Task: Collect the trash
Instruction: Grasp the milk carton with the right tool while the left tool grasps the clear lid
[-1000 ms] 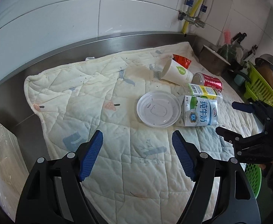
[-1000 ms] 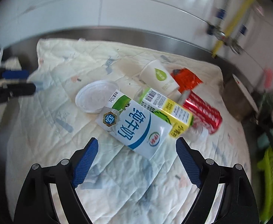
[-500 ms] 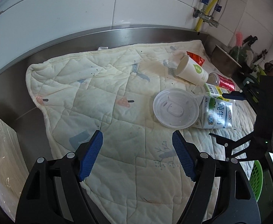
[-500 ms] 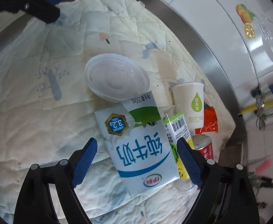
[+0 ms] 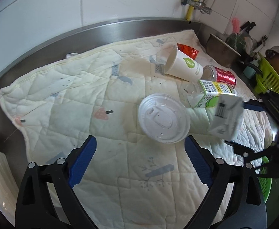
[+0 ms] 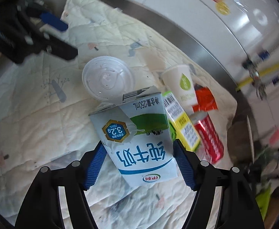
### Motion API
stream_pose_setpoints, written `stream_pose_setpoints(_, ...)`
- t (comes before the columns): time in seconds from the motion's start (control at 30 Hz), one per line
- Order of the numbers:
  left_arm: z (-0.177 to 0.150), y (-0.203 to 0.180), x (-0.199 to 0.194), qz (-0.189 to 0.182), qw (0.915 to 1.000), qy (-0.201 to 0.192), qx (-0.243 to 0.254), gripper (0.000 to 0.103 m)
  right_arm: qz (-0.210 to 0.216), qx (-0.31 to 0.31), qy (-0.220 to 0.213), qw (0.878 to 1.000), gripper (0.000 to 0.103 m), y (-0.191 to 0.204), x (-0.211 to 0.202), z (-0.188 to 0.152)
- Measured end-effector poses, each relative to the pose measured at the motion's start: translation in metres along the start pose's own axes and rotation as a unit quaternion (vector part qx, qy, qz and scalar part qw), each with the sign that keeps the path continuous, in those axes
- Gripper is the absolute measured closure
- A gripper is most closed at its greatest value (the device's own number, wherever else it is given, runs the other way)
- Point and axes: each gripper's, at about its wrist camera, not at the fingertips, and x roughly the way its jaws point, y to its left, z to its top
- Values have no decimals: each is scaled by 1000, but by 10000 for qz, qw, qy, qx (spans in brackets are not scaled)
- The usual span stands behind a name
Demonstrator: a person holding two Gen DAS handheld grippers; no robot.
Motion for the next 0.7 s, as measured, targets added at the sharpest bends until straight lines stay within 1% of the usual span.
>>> stream_pose_setpoints(0.13, 6, -20, 16, -72, 9994, 74, 336, 6, 100, 919, -104, 9957, 36, -11, -23, -17)
stream_pose_setpoints(0.2, 9, -28, 24, -145, 9987, 112, 475, 5, 151, 1416, -177, 9897, 36, -17, -35, -28)
stream_pose_setpoints(0.33, 15, -41, 45, -71, 9965, 241, 794, 5, 213, 2206, -316, 9746, 37, -23, -57, -48)
stream_pose_setpoints(0.4, 17, -45, 54, 1, 9948, 300, 975, 5, 233, 2585, -370, 9650, 37, -25, -68, -60)
stream_pose_setpoints(0.43, 18, -47, 58, 40, 9940, 317, 1050, 5, 225, 2698, -377, 9619, 37, -25, -71, -64)
stream_pose_setpoints(0.5, 19, -50, 65, -2, 9923, 381, 1175, 5, 232, 2874, -367, 9568, 37, -23, -76, -72)
stream_pose_setpoints(0.57, 19, -53, 71, 74, 9909, 424, 1275, 5, 248, 3058, -330, 9512, 37, -21, -77, -79)
stream_pose_setpoints(0.7, 21, -56, 80, 90, 9892, 468, 1388, 5, 319, 3442, -314, 9378, 38, -20, -80, -90)
